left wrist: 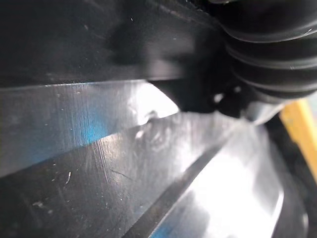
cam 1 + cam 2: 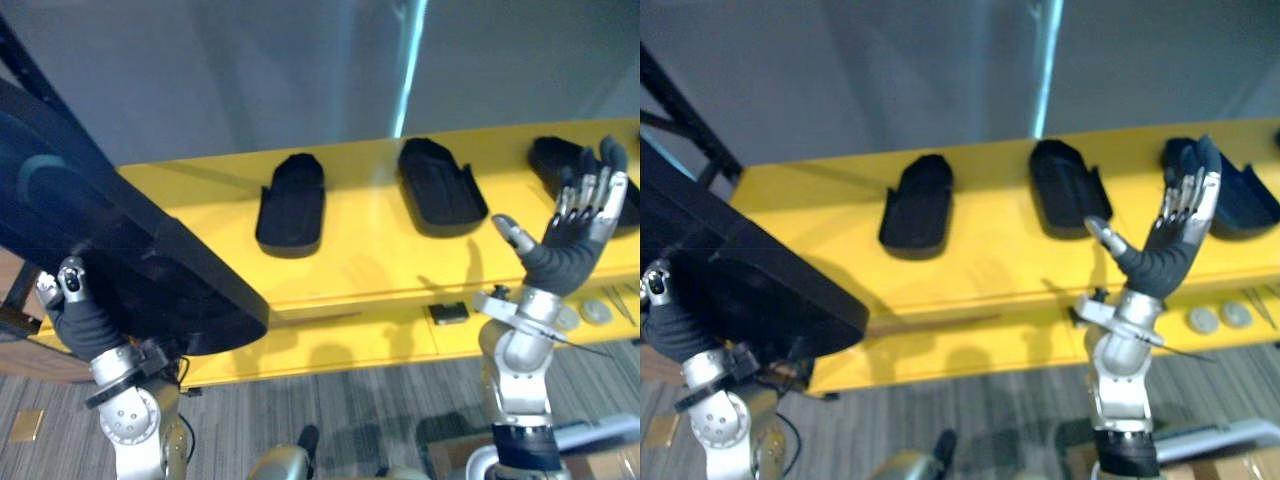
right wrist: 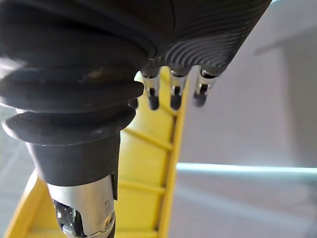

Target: Walk over and take plastic housings, then place them on the shelf

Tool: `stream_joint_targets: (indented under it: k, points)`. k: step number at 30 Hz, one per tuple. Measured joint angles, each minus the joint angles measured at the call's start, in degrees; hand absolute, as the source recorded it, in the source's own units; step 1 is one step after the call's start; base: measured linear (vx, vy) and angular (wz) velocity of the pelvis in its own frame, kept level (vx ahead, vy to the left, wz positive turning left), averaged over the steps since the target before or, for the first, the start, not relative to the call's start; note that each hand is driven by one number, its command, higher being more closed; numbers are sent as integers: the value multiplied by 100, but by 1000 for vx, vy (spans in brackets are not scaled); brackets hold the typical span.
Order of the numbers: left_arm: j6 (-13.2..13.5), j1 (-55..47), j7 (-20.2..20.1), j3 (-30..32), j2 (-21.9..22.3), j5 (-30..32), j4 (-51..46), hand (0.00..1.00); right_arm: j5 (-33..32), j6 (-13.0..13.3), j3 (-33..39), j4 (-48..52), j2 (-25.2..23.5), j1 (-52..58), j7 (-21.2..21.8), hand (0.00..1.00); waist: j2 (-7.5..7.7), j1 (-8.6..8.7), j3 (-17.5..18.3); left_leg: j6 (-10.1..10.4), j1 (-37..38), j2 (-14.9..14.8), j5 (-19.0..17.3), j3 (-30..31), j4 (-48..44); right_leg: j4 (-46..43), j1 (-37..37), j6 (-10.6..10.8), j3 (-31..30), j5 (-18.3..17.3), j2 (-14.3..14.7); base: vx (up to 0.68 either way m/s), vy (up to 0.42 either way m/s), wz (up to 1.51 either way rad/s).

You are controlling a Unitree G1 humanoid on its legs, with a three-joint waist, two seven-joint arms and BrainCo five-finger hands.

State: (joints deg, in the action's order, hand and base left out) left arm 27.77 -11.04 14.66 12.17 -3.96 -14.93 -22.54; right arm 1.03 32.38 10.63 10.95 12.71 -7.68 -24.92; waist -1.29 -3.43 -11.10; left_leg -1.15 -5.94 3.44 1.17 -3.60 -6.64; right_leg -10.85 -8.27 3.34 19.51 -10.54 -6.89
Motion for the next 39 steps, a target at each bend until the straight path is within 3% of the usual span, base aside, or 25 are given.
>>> stream_joint_targets:
  k: [2,5,8,9,10,11,12,13,15,18,19,20,21,22,24,25,27,28,29,31,35,37,39]
  points:
    - [15,-6,-131,-5,2,-43,24,100,7,-27,315,36,14,89,-113,0,-37,92,21,-265,-205,-293,-246,-960,-307,-123,6,-119,134,-103,4,71,59,76]
    - [8,-43,-242,-163,-13,-101,52,100,30,-102,592,163,15,358,-155,0,11,212,63,-259,-93,-88,-127,-725,-335,-679,153,-354,-29,-353,-123,76,80,54]
    - [9,-201,-438,-220,-7,-149,51,100,-36,-72,783,265,5,424,-46,0,79,299,115,-152,-160,80,-57,-564,-291,-750,215,-335,-260,-525,-258,-14,49,30]
    - [9,-286,-495,-225,-7,-218,79,100,-44,-67,858,262,2,450,22,0,145,305,131,63,-288,209,89,-555,-361,-713,250,-164,-300,-659,-405,-109,29,13]
    - [17,-274,-480,-223,18,-216,162,100,-182,-59,965,244,-9,484,124,0,306,345,112,449,-500,363,241,-470,-521,-667,318,165,-355,-711,-712,-111,27,10]
    - [36,-276,-468,-234,49,-216,222,100,-280,-60,1027,208,-15,482,197,0,276,345,79,173,-643,237,13,-536,-900,-666,350,174,-354,-640,-732,-89,44,-12]
    - [64,-280,-464,-220,45,-221,301,100,-458,-65,1052,187,-65,526,255,0,207,360,80,101,-754,-192,-273,-653,-1461,-697,359,188,-395,-593,-792,-55,90,-30]
    - [145,-281,-469,-231,58,-224,400,100,-510,-61,1015,183,-60,531,253,0,110,465,131,221,-694,-637,-330,-618,-1694,-833,432,207,-522,-583,-887,-45,128,-35]
    - [272,-244,-454,-259,61,-87,451,100,-555,-47,988,165,-11,511,218,0,-37,541,175,449,-525,-1098,-229,-434,-1683,-1073,622,278,-785,-544,-1050,-52,283,-45]
    - [341,-188,-498,-285,41,217,451,100,-571,-52,754,-108,57,444,-14,0,-288,595,173,724,23,-1444,-56,-139,-1332,-1239,838,559,-1233,-394,-1250,-32,413,-51]
    - [331,-84,-603,-352,-12,183,453,100,-459,-95,724,-178,55,447,-81,0,-403,610,160,1085,246,-1430,-412,-200,-1180,-1200,823,745,-1316,-294,-1332,-41,594,-40]
    - [325,-15,-667,-383,-52,192,453,100,-458,-122,697,-207,21,461,-119,0,-422,619,160,1216,344,-1412,-669,-254,-1134,-1160,812,857,-1328,-232,-1383,-56,555,-16]
    - [258,105,-736,-464,-173,202,451,100,-477,-148,593,-254,-121,513,-131,0,-401,615,147,1299,392,-1362,-1175,-393,-1165,-1045,779,1031,-1358,-60,-1483,-83,538,-19]
    - [150,164,-841,-470,-372,174,470,100,-461,-148,432,-337,-423,577,-129,0,-242,552,41,1221,407,-1248,-1327,-541,-1387,-887,705,945,-1332,230,-1623,-103,501,-32]
    - [42,59,-943,-436,-516,122,468,100,-335,-134,130,-344,-659,664,-133,0,-197,432,0,1030,396,-1314,-1432,-735,-1453,-473,641,677,-957,846,-1517,-105,341,-46]
    - [2,49,-983,-390,-573,59,476,100,-110,-131,18,-335,-715,659,-154,0,-188,389,-29,959,394,-1369,-1464,-801,-1383,-414,651,682,-812,847,-1402,-101,306,-24]
    - [-48,70,-1035,-355,-631,-370,561,100,201,-117,-55,-125,-717,720,-194,0,93,420,66,676,386,-1223,-1328,-767,-1080,-663,619,610,-753,175,-845,-80,235,11]
    - [-52,107,-973,-376,-453,-450,591,100,201,-87,64,14,-699,779,-200,0,87,473,70,580,374,-1105,-1207,-726,-922,-519,571,406,-687,-128,-588,-55,141,24]
    - [-52,125,-952,-414,-360,-448,589,100,199,-86,129,21,-699,822,-209,0,63,510,62,544,358,-1048,-1151,-670,-861,-379,515,347,-686,-152,-549,-47,95,37]
    - [-54,208,-752,-576,-168,-375,578,100,194,-88,289,12,-684,989,-260,0,38,587,70,539,263,-924,-1009,-535,-766,-35,396,313,-682,-78,-519,-38,54,44]
    - [-54,163,-409,-650,30,-4,529,100,177,-90,489,9,-639,1076,-260,0,-255,579,20,490,134,-887,-843,-479,-739,29,413,445,-613,15,-507,-11,21,20]
    - [-39,130,-393,-634,35,29,517,100,150,-77,561,15,-633,1177,-250,0,-264,578,-37,337,-233,-1023,-818,-458,-1642,-100,332,361,-543,-171,-477,-13,-83,23]
    - [-36,63,-374,-586,48,31,516,100,140,-62,570,53,-623,1183,-238,0,-282,538,-115,203,-391,-1179,-723,-475,-2266,-86,98,405,-540,-134,-366,19,-115,1]
